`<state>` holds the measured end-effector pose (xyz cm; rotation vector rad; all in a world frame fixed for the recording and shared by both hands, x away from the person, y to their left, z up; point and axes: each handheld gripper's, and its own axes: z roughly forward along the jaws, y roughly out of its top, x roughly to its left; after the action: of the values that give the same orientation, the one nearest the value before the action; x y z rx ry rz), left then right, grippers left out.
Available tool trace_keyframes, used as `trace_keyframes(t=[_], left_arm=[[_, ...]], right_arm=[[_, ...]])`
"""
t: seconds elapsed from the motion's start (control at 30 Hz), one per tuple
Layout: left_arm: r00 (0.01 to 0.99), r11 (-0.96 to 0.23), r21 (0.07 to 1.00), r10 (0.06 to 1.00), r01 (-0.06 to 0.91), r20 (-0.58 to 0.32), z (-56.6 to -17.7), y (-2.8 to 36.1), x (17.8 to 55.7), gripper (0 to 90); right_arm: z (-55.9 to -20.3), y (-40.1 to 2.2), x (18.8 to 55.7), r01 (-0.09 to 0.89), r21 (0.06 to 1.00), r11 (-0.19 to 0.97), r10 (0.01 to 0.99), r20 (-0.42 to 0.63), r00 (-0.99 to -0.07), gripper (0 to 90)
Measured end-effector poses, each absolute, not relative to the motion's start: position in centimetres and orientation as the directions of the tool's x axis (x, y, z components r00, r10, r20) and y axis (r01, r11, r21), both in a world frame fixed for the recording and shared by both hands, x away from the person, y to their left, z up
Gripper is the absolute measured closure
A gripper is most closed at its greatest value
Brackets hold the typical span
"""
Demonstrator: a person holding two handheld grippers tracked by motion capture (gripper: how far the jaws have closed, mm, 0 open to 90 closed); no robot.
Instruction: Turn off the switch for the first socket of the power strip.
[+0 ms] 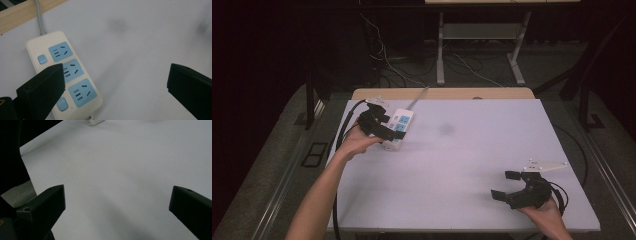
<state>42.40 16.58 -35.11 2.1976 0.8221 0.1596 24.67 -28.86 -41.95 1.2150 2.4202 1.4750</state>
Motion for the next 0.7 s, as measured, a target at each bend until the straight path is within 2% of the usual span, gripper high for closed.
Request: trace_keyframes(t=[0.4, 0.53, 0.7], left_arm=[[0.779, -0.51, 0.691, 0.614, 0.513, -0.125, -34.6, 17.1, 45.1, 5.4], [0.771, -0.508, 0.687, 0.626, 0.519, -0.119, -34.5, 17.3, 46.0, 10.3], [0.758, -0.499, 0.686, 0.642, 0.53, -0.118, -34.5, 17.6, 47.0, 21.6]], right_arm=[[-42.0, -28.9, 24.7, 0.598, 0.767, 0.232, 0.648, 0.336, -0.683, 0.3], [-42.0, -28.8, 24.8, 0.598, 0.766, 0.237, 0.648, 0.334, -0.685, 0.3], [-42.0, -28.8, 24.8, 0.598, 0.765, 0.239, 0.649, 0.332, -0.685, 0.3]])
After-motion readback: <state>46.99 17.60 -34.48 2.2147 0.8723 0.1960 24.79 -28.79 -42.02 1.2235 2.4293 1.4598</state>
